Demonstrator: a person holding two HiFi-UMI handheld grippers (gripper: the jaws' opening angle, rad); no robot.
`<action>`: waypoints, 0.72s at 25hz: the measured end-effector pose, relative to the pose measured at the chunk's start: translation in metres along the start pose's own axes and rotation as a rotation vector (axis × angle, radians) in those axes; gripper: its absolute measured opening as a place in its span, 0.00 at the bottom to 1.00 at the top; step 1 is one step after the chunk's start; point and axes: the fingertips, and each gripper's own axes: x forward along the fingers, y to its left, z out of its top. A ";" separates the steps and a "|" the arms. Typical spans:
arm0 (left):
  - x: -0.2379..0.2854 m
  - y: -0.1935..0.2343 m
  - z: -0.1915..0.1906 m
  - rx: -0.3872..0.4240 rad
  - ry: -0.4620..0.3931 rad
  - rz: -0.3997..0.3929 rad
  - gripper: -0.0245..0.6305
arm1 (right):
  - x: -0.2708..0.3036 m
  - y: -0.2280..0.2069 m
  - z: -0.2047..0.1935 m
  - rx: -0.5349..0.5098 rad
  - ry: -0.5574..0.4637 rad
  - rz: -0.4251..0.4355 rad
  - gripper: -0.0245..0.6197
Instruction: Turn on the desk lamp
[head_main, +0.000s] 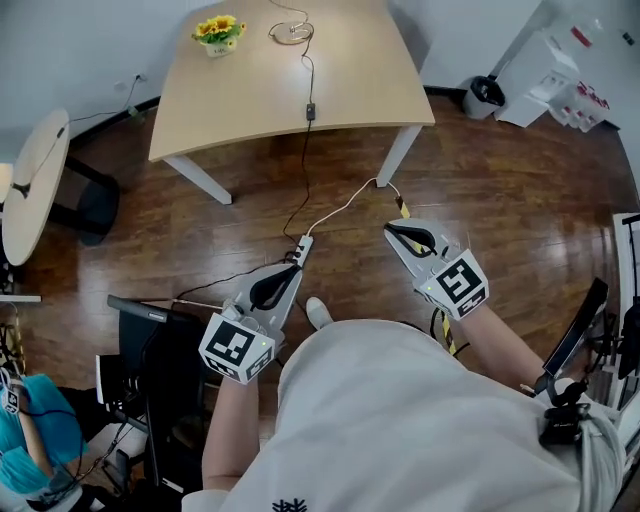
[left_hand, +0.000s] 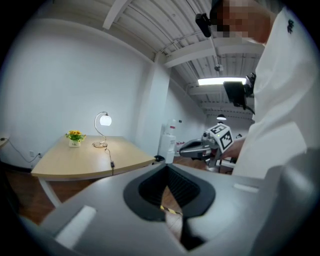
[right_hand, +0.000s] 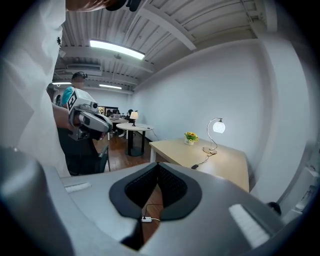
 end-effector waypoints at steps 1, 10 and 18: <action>0.006 -0.009 -0.001 0.003 0.001 -0.004 0.06 | -0.010 0.002 0.002 -0.002 -0.006 0.005 0.04; 0.037 -0.125 -0.006 0.027 0.012 0.018 0.06 | -0.121 0.022 -0.026 0.020 -0.030 0.069 0.04; 0.033 -0.198 -0.028 0.011 0.092 0.038 0.06 | -0.180 0.037 -0.056 0.081 -0.072 0.095 0.04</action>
